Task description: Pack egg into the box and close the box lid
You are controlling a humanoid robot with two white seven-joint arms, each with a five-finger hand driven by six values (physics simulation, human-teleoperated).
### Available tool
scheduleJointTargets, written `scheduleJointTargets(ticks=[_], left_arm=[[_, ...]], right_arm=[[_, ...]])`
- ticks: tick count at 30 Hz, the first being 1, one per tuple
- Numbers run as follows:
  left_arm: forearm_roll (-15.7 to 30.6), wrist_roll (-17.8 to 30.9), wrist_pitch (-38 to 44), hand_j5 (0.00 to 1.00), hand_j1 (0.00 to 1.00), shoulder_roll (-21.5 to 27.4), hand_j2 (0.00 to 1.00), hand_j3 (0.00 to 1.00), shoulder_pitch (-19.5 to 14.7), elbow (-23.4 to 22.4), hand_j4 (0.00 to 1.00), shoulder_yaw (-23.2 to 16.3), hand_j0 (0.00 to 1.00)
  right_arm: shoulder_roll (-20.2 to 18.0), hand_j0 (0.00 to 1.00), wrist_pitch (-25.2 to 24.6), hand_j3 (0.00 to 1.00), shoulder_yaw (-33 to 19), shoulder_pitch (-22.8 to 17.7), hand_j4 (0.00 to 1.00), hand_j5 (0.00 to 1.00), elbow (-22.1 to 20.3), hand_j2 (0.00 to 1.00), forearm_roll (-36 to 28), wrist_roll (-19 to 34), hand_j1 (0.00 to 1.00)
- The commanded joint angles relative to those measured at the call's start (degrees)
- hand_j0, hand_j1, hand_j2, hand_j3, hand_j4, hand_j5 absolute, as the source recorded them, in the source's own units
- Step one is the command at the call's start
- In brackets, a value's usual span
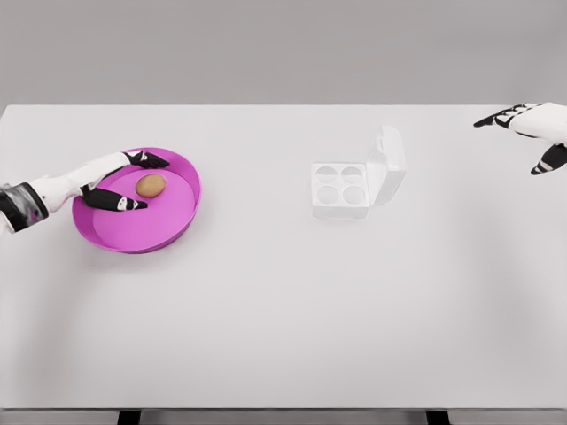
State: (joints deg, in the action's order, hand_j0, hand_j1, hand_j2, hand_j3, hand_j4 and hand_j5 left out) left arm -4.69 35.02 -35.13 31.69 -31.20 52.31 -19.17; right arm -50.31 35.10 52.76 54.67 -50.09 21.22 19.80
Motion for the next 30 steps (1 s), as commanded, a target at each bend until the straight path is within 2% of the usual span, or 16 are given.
scheduleJointTargets(ticks=[1, 30], left_arm=[[0.47, -0.02, 0.13, 0.79, 0.79, -0.14, 0.79, 0.79, 0.0, -0.1, 0.79, 0.01, 0.79], [0.47, -0.02, 0.13, 0.75, 0.75, -1.11, 0.75, 0.75, -0.7, -2.83, 0.75, -0.25, 0.75]], right_arm=[[-0.05, 1.0, -0.1, 1.0, -0.11, 0.09, 1.0, 1.0, -0.01, 1.0, -0.3, -0.03, 1.0], [-0.05, 1.0, -0.1, 1.0, -0.11, 0.0, 1.0, 1.0, -0.01, 1.0, -0.3, 0.06, 1.0]])
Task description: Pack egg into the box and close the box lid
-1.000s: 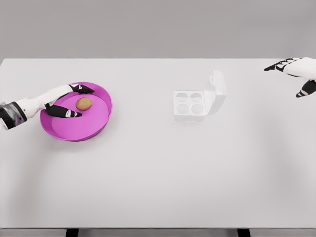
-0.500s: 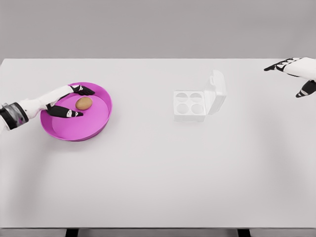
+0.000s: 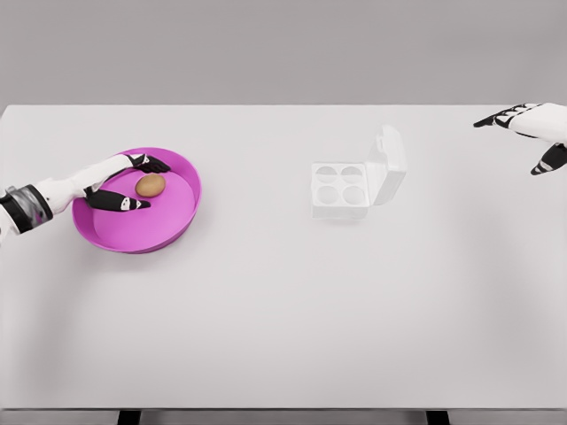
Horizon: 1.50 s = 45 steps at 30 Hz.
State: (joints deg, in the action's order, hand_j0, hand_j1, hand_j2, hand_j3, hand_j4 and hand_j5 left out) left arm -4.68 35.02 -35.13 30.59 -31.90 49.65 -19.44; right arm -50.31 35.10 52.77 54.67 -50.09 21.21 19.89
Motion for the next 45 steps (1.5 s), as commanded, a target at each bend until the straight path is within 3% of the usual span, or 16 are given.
scheduleJointTargets(ticks=[1, 12, 17, 28, 38, 45], left_arm=[[0.47, -0.02, 0.13, 0.75, 0.75, 0.0, 0.75, 0.75, 0.0, -0.17, 0.75, 0.02, 0.75], [-0.24, -0.02, 0.13, 0.73, 0.73, -0.71, 0.73, 0.73, -0.53, -1.31, 0.73, 0.11, 0.73], [-0.15, -0.02, 0.13, 0.67, 0.67, -0.62, 0.67, 0.67, -0.53, -1.23, 0.67, 0.11, 0.67], [-0.15, -0.02, 0.13, 0.68, 0.68, -0.62, 0.68, 0.68, -0.35, -1.23, 0.68, 0.02, 0.68], [-0.15, -0.02, 0.13, 0.46, 0.46, -0.62, 0.46, 0.46, -0.35, -1.14, 0.46, 0.02, 0.46], [-0.15, -0.02, 0.13, 0.4, 0.4, -0.62, 0.4, 0.4, -0.44, -0.35, 0.4, 0.02, 0.4]], right_arm=[[-0.05, 1.0, -0.1, 1.0, -0.12, 0.0, 1.0, 1.0, -0.01, 1.0, -0.29, -0.03, 1.0], [-0.05, 1.0, -0.1, 1.0, -0.03, -0.09, 1.0, 1.0, -0.01, 1.0, -0.29, -0.03, 1.0], [-0.14, 1.0, -0.1, 1.0, -0.12, -0.09, 1.0, 1.0, -0.01, 1.0, -0.29, -0.03, 1.0], [-0.05, 1.0, -0.1, 1.0, -0.03, -0.09, 1.0, 1.0, -0.27, 1.0, -0.21, 0.06, 1.0], [-0.14, 1.0, -0.1, 1.0, -0.03, -0.17, 1.0, 1.0, -0.45, 1.0, -0.12, 0.06, 1.0], [-0.75, 1.0, -0.1, 1.0, -0.03, -0.09, 1.0, 1.0, -1.94, 1.0, 0.58, -0.02, 1.0]])
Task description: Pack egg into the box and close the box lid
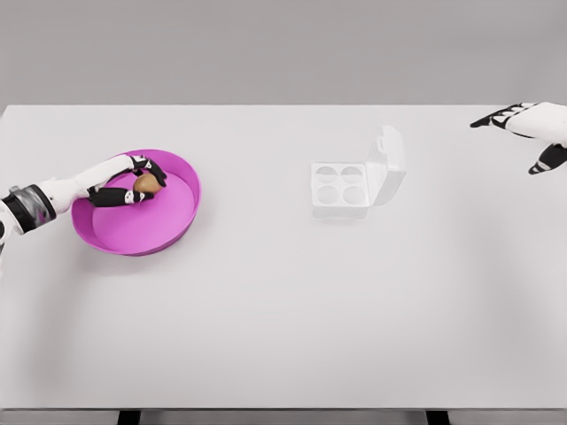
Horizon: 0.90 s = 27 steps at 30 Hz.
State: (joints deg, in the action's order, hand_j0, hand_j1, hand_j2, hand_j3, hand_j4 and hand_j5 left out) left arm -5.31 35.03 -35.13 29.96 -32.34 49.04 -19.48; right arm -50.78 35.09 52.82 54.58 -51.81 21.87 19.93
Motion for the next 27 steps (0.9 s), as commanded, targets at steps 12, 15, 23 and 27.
scheduleJointTargets(ticks=[12, 15, 23, 27], left_arm=[[0.83, -0.03, 0.13, 0.39, 0.39, 0.1, 0.39, 0.39, 0.26, 3.25, 0.39, 0.24, 0.39], [0.83, -0.03, 0.13, 0.39, 0.39, 0.1, 0.39, 0.39, 0.35, 4.92, 0.39, 0.32, 0.39], [0.92, -0.03, 0.13, 0.39, 0.39, 0.36, 0.39, 0.39, 0.62, 8.7, 0.39, 0.85, 0.39], [1.01, -0.03, 0.13, 0.39, 0.39, 0.1, 0.39, 0.39, 0.62, 11.6, 0.39, 0.85, 0.39]], right_arm=[[-0.9, 1.0, -0.09, 1.0, 0.26, -1.76, 1.0, 1.0, -4.18, 1.0, 4.41, 1.69, 1.0], [-0.9, 1.0, -0.09, 1.0, 0.53, -2.02, 1.0, 1.0, -5.23, 1.0, 4.41, 4.06, 1.0], [-0.2, 1.0, -0.09, 1.0, 0.61, -2.46, 1.0, 1.0, -9.28, 1.0, 5.55, 5.38, 1.0], [-0.64, 1.0, -0.09, 1.0, 1.93, -1.93, 1.0, 1.0, -10.07, 1.0, 7.93, 5.38, 1.0]])
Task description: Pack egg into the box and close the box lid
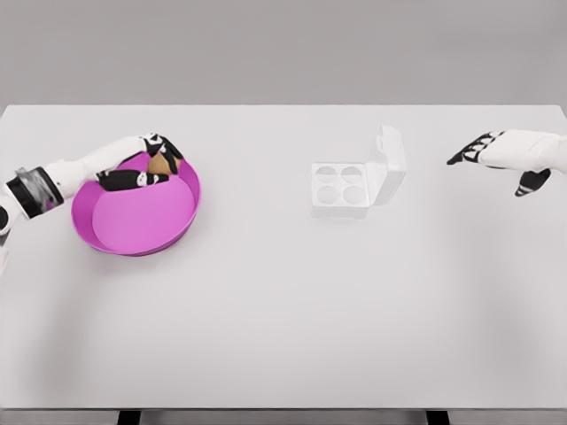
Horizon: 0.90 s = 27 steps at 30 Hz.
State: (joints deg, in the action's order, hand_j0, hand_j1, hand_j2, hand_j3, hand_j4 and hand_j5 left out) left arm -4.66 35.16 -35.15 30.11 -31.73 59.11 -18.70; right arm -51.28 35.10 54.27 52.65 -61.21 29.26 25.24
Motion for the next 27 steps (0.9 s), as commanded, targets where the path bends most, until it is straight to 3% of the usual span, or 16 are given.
scheduleJointTargets(ticks=[1, 14, 27], left_arm=[[0.35, -0.16, 0.15, 0.39, 0.39, -0.14, 0.39, 0.39, 0.09, 1.53, 0.39, 0.16, 0.39], [0.09, -0.16, 0.15, 0.39, 0.39, -2.43, 0.39, 0.39, -0.62, 4.61, 0.39, -0.55, 0.39], [-0.88, -0.16, 0.15, 0.39, 0.39, -9.11, 0.39, 0.39, -1.58, 4.69, 0.39, -1.07, 0.39]], right_arm=[[-0.22, 1.0, -0.1, 1.0, 0.49, 0.09, 1.0, 1.0, -1.55, 1.0, 0.54, 0.07, 1.0], [-0.05, 1.0, -0.1, 1.0, 0.4, 0.09, 1.0, 1.0, -2.43, 1.0, 0.54, 0.07, 1.0], [-0.05, 1.0, -0.1, 1.0, 0.4, 0.09, 1.0, 1.0, -2.43, 1.0, 0.54, 0.07, 1.0]])
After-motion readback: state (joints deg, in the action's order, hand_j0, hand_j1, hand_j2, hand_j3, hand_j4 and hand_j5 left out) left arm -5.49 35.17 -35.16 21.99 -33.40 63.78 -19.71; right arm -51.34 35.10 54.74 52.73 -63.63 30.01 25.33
